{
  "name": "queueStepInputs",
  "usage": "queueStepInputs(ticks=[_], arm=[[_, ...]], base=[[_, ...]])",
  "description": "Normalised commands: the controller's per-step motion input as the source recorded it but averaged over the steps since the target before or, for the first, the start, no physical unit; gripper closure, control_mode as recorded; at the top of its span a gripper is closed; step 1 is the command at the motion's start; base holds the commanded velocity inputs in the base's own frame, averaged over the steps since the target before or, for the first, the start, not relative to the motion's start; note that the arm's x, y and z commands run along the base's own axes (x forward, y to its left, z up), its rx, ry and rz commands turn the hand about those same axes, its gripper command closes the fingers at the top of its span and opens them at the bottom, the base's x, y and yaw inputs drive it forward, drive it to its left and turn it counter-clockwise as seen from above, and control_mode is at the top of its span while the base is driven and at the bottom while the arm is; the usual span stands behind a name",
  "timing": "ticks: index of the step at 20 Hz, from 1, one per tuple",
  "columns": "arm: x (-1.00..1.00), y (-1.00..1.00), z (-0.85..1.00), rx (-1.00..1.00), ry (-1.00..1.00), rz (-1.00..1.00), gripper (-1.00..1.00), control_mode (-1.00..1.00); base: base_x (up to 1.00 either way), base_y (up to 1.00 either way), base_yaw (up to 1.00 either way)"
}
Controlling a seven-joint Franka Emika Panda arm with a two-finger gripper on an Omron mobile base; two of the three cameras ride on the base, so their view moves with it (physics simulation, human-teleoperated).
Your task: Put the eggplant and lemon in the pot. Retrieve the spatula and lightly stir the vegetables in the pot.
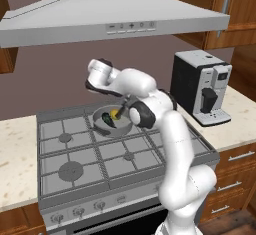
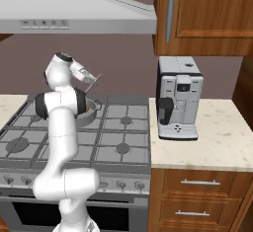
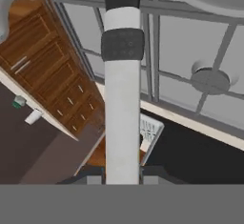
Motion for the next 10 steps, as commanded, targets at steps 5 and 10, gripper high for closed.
queueStepInputs(ticks=[5, 10], arm=[[0.03, 0.46, -0.11, 0.01, 0.1, 0.23, 1.0, -1.0], [0.15, 0.3, -0.45, -0.08, 0.1, 0.09, 1.0, -1.0]], base=[[0.0, 0.0, 0.0], [0.0, 0.0, 0.0]])
